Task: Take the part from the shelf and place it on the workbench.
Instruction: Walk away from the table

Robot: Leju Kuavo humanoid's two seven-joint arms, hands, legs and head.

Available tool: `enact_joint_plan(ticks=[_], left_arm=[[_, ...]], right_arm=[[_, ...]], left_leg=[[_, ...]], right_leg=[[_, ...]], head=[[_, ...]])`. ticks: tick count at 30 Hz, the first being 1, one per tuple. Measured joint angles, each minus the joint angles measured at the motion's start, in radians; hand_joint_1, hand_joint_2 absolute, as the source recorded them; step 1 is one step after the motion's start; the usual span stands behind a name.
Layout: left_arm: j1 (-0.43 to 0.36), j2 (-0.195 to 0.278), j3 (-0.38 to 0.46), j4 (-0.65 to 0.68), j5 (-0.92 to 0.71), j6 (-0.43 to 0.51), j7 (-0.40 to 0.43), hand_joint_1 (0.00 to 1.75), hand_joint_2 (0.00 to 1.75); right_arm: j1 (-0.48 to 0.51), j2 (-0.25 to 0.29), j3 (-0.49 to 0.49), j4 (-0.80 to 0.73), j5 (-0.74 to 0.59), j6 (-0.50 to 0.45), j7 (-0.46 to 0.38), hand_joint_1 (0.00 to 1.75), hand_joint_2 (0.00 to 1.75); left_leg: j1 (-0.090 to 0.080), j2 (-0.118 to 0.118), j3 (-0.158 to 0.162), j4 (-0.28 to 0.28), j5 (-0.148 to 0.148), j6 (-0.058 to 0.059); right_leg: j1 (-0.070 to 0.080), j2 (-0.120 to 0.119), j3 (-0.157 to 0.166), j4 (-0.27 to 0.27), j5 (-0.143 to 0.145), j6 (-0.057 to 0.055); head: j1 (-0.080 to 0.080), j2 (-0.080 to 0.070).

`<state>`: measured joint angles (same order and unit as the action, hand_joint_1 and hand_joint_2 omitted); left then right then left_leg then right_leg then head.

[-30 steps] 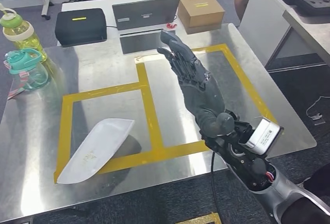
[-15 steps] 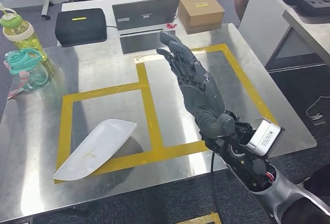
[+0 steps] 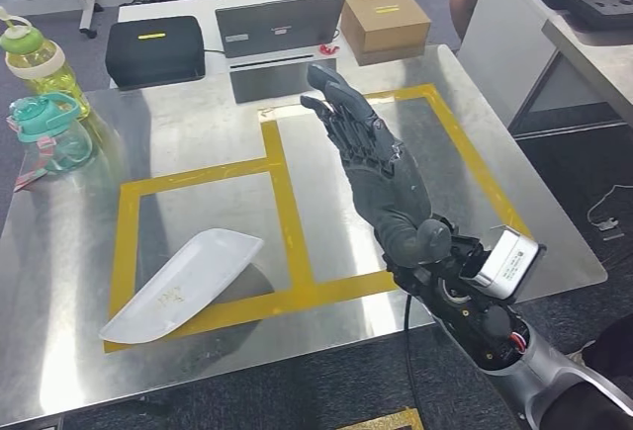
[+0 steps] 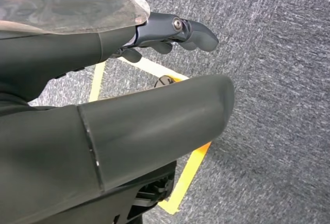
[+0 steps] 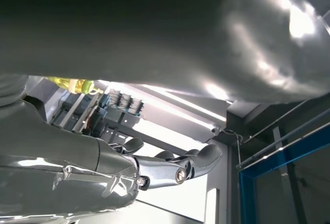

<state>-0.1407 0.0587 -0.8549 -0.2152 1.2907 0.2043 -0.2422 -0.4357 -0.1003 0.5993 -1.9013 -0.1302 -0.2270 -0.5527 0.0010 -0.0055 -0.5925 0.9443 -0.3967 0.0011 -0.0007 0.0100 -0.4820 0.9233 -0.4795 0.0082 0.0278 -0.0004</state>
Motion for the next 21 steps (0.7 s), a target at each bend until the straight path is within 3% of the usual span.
enact_joint_plan(ticks=[5, 8, 11, 13, 15, 16, 17, 18, 19, 21], left_arm=[[-0.001, 0.000, 0.000, 0.000, -0.003, -0.006, 0.010, 0.00, 0.00], [-0.001, 0.000, 0.000, 0.000, -0.004, -0.007, 0.013, 0.00, 0.00], [-0.002, -0.002, 0.000, 0.000, -0.006, -0.009, 0.016, 0.00, 0.00], [-0.003, -0.002, 0.000, 0.000, -0.006, -0.010, 0.018, 0.00, 0.00], [-0.004, -0.003, 0.000, 0.000, -0.006, -0.010, 0.020, 0.00, 0.00], [-0.005, -0.003, 0.000, 0.000, -0.006, -0.012, 0.022, 0.00, 0.00], [-0.004, -0.004, 0.000, 0.000, -0.006, -0.013, 0.023, 0.00, 0.00], [-0.004, -0.005, 0.000, 0.000, -0.006, -0.014, 0.025, 0.00, 0.00], [-0.004, -0.006, 0.000, 0.000, -0.006, -0.015, 0.026, 0.00, 0.00], [-0.004, -0.005, 0.000, 0.000, -0.006, -0.016, 0.027, 0.00, 0.00]], right_arm=[[0.001, 0.000, -0.001, 0.000, -0.001, 0.004, -0.001, 0.00, 0.00], [0.002, 0.000, -0.002, 0.000, -0.001, 0.005, -0.001, 0.00, 0.00], [0.002, -0.001, -0.003, -0.002, -0.001, 0.007, -0.002, 0.00, 0.00], [0.003, -0.002, -0.006, -0.003, -0.002, 0.008, -0.003, 0.00, 0.00], [0.006, -0.003, -0.007, -0.003, -0.002, 0.008, -0.003, 0.00, 0.00], [0.008, -0.005, -0.007, -0.003, -0.002, 0.008, -0.002, 0.00, 0.00], [0.009, -0.006, -0.007, -0.003, -0.002, 0.009, -0.002, 0.00, 0.00], [0.010, -0.007, -0.007, -0.003, -0.002, 0.010, -0.002, 0.00, 0.00], [0.010, -0.008, -0.007, -0.003, -0.002, 0.010, -0.001, 0.00, 0.00], [0.009, -0.009, -0.007, -0.003, -0.002, 0.010, -0.001, 0.00, 0.00]], left_leg=[[-0.001, 0.000, 0.000, 0.001, -0.001, 0.001], [-0.006, -0.001, -0.001, 0.005, -0.006, 0.011], [0.001, 0.003, 0.014, -0.016, -0.001, 0.021], [0.007, 0.006, 0.028, -0.029, 0.001, 0.026], [0.008, 0.007, 0.031, -0.029, -0.001, 0.028], [0.009, 0.007, 0.032, -0.028, -0.002, 0.026], [0.010, 0.007, 0.033, -0.027, -0.004, 0.023], [0.013, 0.005, 0.036, -0.024, -0.008, 0.018], [0.017, 0.004, 0.037, -0.018, -0.012, 0.012], [0.018, 0.001, 0.036, -0.004, -0.021, -0.003]], right_leg=[[-0.001, 0.000, 0.000, -0.001, 0.000, 0.001], [-0.006, 0.000, 0.002, -0.006, 0.000, 0.010], [-0.005, -0.001, -0.001, 0.012, -0.015, 0.019], [-0.008, -0.002, -0.048, 0.116, -0.069, 0.026], [-0.014, -0.002, -0.125, 0.264, -0.127, 0.033], [-0.018, -0.003, -0.149, 0.304, -0.132, 0.037], [-0.022, -0.003, -0.155, 0.305, -0.117, 0.041], [-0.026, -0.004, -0.139, 0.260, -0.081, 0.045], [-0.031, -0.004, -0.108, 0.184, -0.036, 0.050], [-0.033, -0.001, -0.052, 0.058, 0.015, 0.052]], head=[[0.000, 0.000], [-0.003, 0.000], [-0.002, 0.000], [0.005, 0.000], [0.010, 0.000], [0.012, 0.000], [0.013, 0.000], [0.015, 0.000], [0.017, 0.000], [0.023, 0.000]])
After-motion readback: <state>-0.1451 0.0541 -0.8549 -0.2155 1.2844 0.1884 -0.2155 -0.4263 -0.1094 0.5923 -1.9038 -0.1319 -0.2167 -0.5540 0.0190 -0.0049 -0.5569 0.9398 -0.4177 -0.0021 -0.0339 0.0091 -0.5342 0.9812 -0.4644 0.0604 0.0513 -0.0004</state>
